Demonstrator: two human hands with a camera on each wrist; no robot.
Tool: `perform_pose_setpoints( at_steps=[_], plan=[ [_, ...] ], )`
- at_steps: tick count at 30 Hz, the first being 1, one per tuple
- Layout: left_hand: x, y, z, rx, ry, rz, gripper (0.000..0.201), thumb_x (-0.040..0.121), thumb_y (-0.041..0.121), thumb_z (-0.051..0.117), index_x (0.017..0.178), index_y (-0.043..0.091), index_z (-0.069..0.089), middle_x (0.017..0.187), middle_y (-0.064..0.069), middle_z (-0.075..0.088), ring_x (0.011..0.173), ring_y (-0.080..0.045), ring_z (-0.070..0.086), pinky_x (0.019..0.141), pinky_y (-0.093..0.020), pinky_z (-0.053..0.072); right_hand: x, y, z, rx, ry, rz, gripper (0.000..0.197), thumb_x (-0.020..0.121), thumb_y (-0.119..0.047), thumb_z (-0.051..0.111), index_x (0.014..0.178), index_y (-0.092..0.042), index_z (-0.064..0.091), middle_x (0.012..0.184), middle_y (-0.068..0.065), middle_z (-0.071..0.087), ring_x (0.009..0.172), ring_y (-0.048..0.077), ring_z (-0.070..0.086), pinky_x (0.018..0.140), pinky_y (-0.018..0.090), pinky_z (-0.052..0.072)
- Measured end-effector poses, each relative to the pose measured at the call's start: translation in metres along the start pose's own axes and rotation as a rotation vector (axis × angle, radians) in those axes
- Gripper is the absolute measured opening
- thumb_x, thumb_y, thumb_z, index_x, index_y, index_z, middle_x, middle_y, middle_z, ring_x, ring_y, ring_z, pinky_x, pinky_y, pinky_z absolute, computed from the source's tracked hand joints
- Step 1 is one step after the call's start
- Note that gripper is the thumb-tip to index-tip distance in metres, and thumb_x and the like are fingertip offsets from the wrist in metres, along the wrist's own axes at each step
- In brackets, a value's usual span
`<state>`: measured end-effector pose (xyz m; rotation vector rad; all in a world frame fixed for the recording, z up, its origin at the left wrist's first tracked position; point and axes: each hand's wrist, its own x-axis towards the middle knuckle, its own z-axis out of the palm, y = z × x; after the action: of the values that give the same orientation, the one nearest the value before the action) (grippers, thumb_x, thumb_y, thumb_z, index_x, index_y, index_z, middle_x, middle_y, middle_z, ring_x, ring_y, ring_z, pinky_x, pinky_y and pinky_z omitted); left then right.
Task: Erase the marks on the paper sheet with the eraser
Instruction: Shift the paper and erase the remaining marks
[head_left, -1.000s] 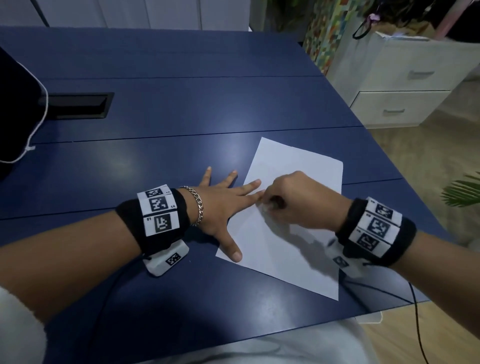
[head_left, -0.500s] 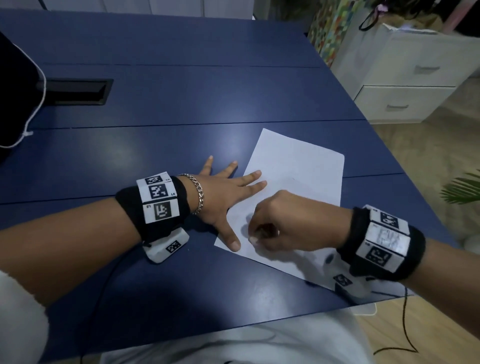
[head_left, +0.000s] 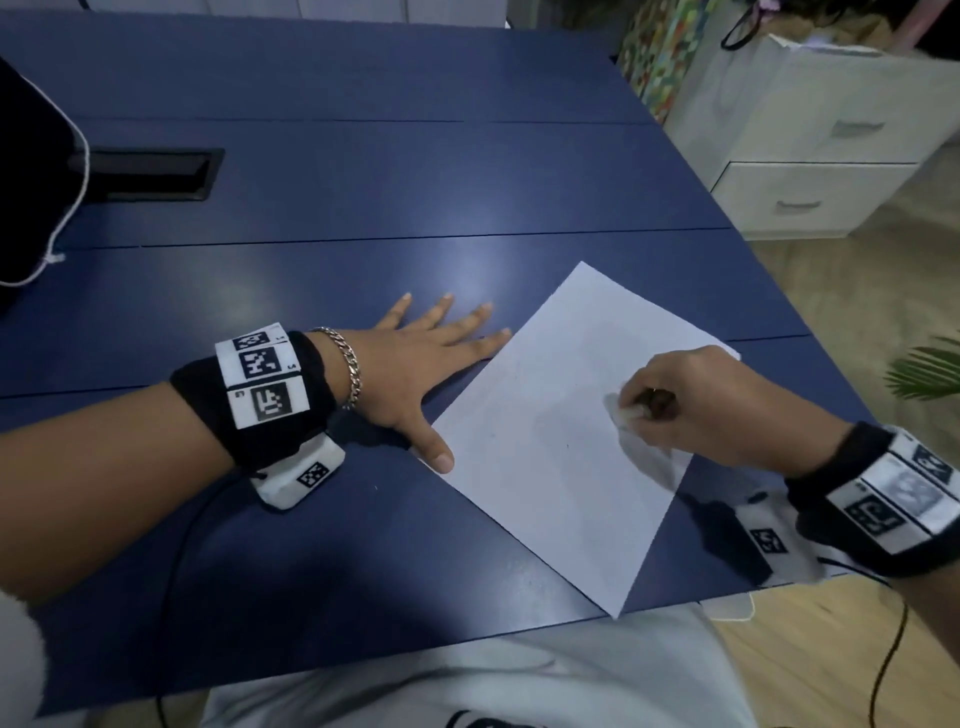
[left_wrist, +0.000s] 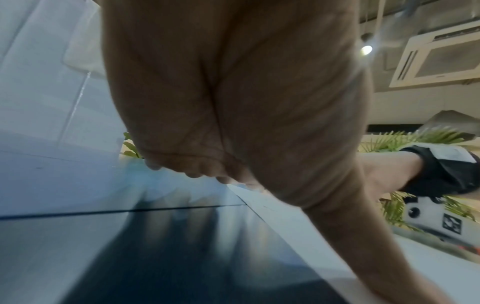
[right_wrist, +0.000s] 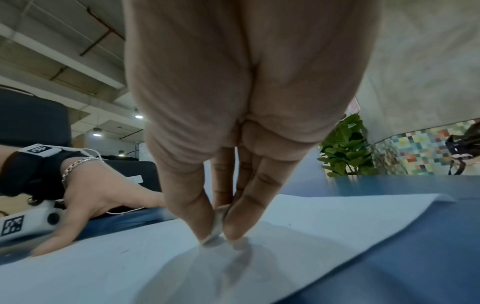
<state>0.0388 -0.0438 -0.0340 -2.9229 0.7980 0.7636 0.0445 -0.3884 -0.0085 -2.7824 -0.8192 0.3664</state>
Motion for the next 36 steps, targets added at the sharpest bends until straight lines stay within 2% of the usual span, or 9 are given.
perform_pose_setpoints(
  at_steps=[5,9,12,15,18,22,28,32,36],
  plan=[
    [-0.021,-0.006,-0.003,0.06,0.14,-0.147,0.122,0.082,0.084,0.062,0.163,0.046,-0.021,0.171,0.003,-0.035,0.159,-0.031,-0.026,0.128,-0.063,-0.007,-0.02,-0.018,0.001,-0.06,-0.112,-0.011,0.004,0.089,-0.028,0.072,0.09,-0.031,0.073,0.086,-0.014,0.066,0.08,0.005,0.062,0.07,0.02,0.051],
    [-0.044,0.016,0.004,-0.03,0.346,-0.245,0.079,0.097,0.061,0.058,0.164,0.029,0.029,0.171,-0.004,0.023,0.154,-0.03,0.029,0.122,-0.045,0.034,-0.023,-0.034,-0.006,-0.09,-0.18,-0.028,0.007,0.091,-0.03,0.068,0.097,-0.03,0.073,0.09,-0.014,0.065,0.084,0.004,0.061,0.073,0.023,0.052],
    [-0.058,0.041,0.017,-0.194,0.31,-0.267,0.096,0.084,0.086,0.054,0.154,0.023,0.043,0.153,0.003,0.047,0.137,-0.024,0.049,0.108,-0.044,0.048,-0.009,-0.046,-0.015,-0.057,-0.148,-0.097,0.013,0.091,-0.03,0.072,0.103,-0.031,0.076,0.092,-0.014,0.068,0.085,0.004,0.062,0.076,0.021,0.051],
    [-0.06,0.055,0.031,-0.16,0.106,-0.293,0.132,0.069,0.105,0.039,0.17,0.026,0.008,0.178,0.005,0.002,0.163,-0.026,0.009,0.128,-0.053,0.021,0.018,-0.067,-0.014,-0.003,-0.076,-0.199,0.009,0.09,-0.026,0.074,0.099,-0.028,0.076,0.087,-0.012,0.069,0.08,0.008,0.064,0.074,0.025,0.052],
    [-0.056,0.06,0.038,-0.134,0.026,-0.309,0.145,0.061,0.11,0.037,0.167,0.027,-0.017,0.171,0.014,-0.029,0.161,-0.031,-0.022,0.125,-0.071,0.002,0.052,-0.088,-0.002,0.001,-0.06,-0.281,0.006,0.09,-0.023,0.07,0.091,-0.026,0.075,0.082,-0.011,0.068,0.074,0.011,0.062,0.069,0.028,0.05],
    [-0.053,0.058,0.043,-0.178,0.014,-0.336,0.155,0.05,0.113,0.04,0.163,0.031,-0.028,0.166,0.02,-0.037,0.157,-0.034,-0.032,0.116,-0.084,-0.005,0.085,-0.102,0.012,0.018,-0.008,-0.26,0.01,0.092,-0.021,0.068,0.093,-0.021,0.077,0.081,-0.008,0.072,0.072,0.014,0.06,0.062,0.019,0.04],
    [-0.052,0.057,0.045,-0.194,0.004,-0.353,0.155,0.048,0.114,0.039,0.161,0.033,-0.031,0.164,0.023,-0.041,0.153,-0.038,-0.038,0.109,-0.089,-0.008,0.068,-0.12,0.019,-0.09,-0.17,-0.451,0.019,0.088,-0.021,0.067,0.07,-0.017,0.061,0.065,0.0,0.06,0.058,0.021,0.051,0.057,0.028,0.037],
    [-0.05,0.058,0.044,-0.177,-0.016,-0.365,0.155,0.048,0.114,0.039,0.16,0.033,-0.032,0.163,0.022,-0.042,0.15,-0.04,-0.043,0.106,-0.091,-0.011,0.091,-0.101,0.011,-0.06,-0.021,-0.281,0.01,0.09,-0.02,0.068,0.086,-0.017,0.076,0.076,-0.005,0.07,0.069,0.019,0.062,0.065,0.03,0.046],
    [-0.05,0.06,0.043,-0.164,-0.02,-0.375,0.156,0.048,0.114,0.038,0.161,0.033,-0.032,0.163,0.023,-0.042,0.149,-0.042,-0.044,0.105,-0.092,-0.01,0.069,-0.121,0.025,-0.099,-0.043,-0.371,0.017,0.085,-0.013,0.063,0.069,-0.017,0.059,0.066,-0.002,0.055,0.059,0.023,0.05,0.057,0.033,0.036]
  ],
)
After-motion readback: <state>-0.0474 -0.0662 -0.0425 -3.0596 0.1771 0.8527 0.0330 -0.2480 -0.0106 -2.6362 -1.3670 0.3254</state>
